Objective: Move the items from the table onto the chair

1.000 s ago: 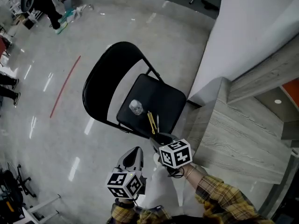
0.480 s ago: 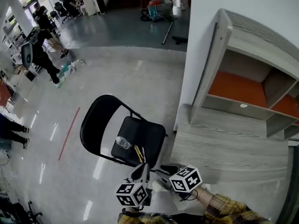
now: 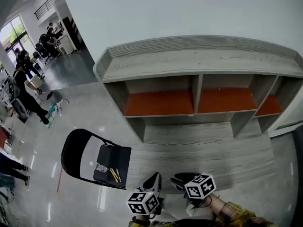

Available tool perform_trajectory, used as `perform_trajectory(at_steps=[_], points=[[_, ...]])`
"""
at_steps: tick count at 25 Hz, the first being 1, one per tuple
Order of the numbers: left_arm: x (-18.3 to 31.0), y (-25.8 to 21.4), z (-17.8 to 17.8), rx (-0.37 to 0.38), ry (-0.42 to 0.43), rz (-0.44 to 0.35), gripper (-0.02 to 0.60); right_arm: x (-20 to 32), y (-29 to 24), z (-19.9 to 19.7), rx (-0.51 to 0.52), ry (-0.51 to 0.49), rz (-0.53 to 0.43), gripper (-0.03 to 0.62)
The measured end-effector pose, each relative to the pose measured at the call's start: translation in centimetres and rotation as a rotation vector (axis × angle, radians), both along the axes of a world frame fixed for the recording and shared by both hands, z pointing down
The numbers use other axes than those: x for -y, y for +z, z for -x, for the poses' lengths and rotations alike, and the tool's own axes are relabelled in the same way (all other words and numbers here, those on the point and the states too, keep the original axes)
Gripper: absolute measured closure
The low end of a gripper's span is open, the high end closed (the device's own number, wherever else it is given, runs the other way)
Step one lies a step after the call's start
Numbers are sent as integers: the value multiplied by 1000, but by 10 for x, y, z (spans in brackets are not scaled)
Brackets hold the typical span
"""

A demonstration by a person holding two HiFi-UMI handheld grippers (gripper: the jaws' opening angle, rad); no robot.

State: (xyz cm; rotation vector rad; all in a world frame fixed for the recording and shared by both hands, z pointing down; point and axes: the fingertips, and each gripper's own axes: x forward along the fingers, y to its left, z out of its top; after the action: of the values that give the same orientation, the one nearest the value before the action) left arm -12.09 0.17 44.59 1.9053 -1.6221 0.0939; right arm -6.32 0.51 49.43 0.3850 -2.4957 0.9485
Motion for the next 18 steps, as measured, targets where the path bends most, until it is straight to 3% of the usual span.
perform_trajectory(at_steps=[5,9,13,16,18], points=[[29,-31,-108,40,127,-50,578,30,-23,-108,29,118,-34,467],[35,-45,-170,65,231,-73,578,46,-49,-174,99,245,-82,467],[32,-46,-205,69,304,-72,578,49,-72,-217,168,362,-143,467],[35,-53,-219,66,346,-89,578,48,-92,-231,185,396,-206,468],[38,-56,-226,60,370,-98,578,48,-102,-237,172,411,-248,509]])
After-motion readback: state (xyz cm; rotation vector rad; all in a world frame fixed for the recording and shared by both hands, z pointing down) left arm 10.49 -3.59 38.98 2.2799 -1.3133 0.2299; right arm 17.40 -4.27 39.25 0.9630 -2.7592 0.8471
